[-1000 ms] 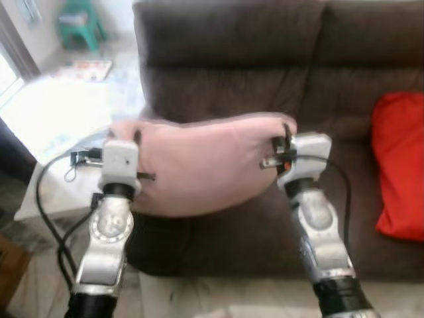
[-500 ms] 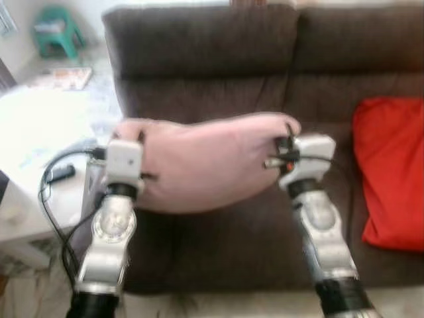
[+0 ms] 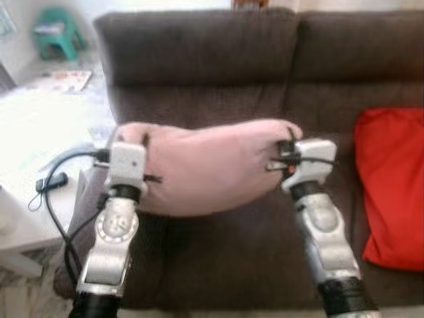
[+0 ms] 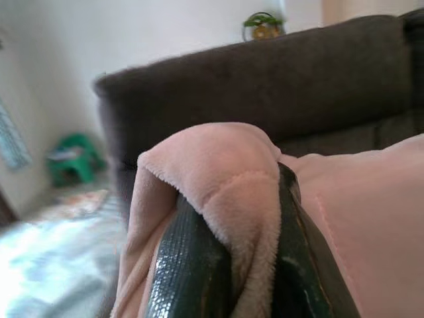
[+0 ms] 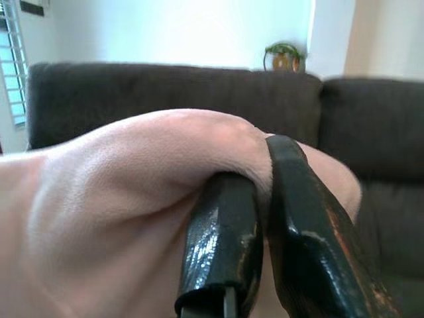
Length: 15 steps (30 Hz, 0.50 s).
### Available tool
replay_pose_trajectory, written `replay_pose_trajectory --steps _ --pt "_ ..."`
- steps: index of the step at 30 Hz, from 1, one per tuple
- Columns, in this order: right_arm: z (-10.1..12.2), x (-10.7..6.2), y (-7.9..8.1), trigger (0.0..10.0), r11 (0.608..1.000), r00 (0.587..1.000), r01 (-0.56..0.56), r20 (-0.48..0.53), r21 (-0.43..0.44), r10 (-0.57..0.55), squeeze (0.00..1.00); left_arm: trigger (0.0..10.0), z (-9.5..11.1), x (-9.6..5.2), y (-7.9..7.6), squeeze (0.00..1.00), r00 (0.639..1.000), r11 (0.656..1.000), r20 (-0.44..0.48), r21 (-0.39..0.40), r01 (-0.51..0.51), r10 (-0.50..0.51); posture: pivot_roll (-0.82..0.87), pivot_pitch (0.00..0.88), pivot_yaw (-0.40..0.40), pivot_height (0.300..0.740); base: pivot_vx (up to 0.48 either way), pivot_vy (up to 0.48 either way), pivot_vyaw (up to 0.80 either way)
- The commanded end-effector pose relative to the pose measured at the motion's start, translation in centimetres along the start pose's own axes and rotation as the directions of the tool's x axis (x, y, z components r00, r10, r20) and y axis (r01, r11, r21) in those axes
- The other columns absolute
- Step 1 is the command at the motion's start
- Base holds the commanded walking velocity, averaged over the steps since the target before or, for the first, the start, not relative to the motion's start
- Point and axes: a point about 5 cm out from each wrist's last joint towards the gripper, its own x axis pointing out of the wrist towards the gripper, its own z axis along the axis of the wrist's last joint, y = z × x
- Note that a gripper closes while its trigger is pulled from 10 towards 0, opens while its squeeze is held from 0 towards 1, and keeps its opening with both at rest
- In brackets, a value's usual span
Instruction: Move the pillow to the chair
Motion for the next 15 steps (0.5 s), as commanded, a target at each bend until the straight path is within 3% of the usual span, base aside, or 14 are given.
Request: replay_pose_trajectory --steps 1,12,15 --pt "1.4 0.7 0.8 10.0 0.999 0.998 -0.032 0.056 -0.003 0.032 0.00 10.0 -0.4 -0.1 0.4 0.00 0.999 1.000 -0.031 -0.023 0.012 -0.013 0.05 0.055 -0.007 0.740 0.000 0.000 0.00" --pt "-0.1 1.2 0.7 10.0 0.994 0.995 -0.082 -0.063 -0.069 0.077 0.00 10.0 -3.3 -1.3 -1.1 0.00 0.970 0.989 -0.202 -0.085 0.122 -0.137 0.05 0.048 -0.016 0.740 0.000 0.000 0.00" --pt "-0.6 1.1 0.8 10.0 0.993 0.992 -0.089 -0.095 -0.077 0.082 0.00 10.0 -3.5 -1.4 -1.1 0.00 0.967 0.989 -0.212 -0.081 0.127 -0.142 0.05 0.048 -0.015 0.740 0.000 0.000 0.00"
